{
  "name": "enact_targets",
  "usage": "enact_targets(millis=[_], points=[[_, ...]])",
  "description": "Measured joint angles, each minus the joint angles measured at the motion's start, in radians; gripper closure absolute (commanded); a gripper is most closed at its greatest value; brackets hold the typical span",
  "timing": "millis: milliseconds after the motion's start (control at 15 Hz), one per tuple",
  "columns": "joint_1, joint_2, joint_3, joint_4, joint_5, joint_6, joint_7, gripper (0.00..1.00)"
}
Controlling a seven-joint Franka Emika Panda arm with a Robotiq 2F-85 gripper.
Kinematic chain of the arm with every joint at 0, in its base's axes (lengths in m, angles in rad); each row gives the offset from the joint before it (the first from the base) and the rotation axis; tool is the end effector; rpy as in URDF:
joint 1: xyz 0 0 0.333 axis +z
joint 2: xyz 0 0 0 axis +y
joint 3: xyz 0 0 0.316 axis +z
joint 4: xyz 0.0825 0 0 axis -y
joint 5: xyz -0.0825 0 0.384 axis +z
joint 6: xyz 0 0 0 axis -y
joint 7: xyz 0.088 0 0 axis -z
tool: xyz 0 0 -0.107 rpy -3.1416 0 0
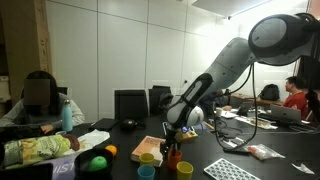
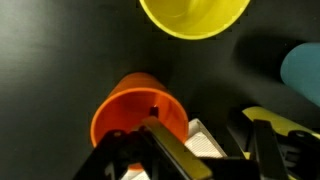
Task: Stack the cups together
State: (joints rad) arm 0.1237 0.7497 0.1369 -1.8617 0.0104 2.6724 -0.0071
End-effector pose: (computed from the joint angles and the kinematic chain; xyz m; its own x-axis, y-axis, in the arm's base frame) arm 0.6162 0.1605 0.1209 0.9747 0.2138 0.0652 0.2194 -0.9707 -0.0978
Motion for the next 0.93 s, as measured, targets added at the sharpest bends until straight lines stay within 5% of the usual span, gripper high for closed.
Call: enact_targets(millis=[333,933], points=[[-0.009,0.001,0.012,0.009,0.007,0.000,-0.009,0.99],[-0.024,-0.032,0.016,0.012,0.009,-0.003,-0.031,0.98]])
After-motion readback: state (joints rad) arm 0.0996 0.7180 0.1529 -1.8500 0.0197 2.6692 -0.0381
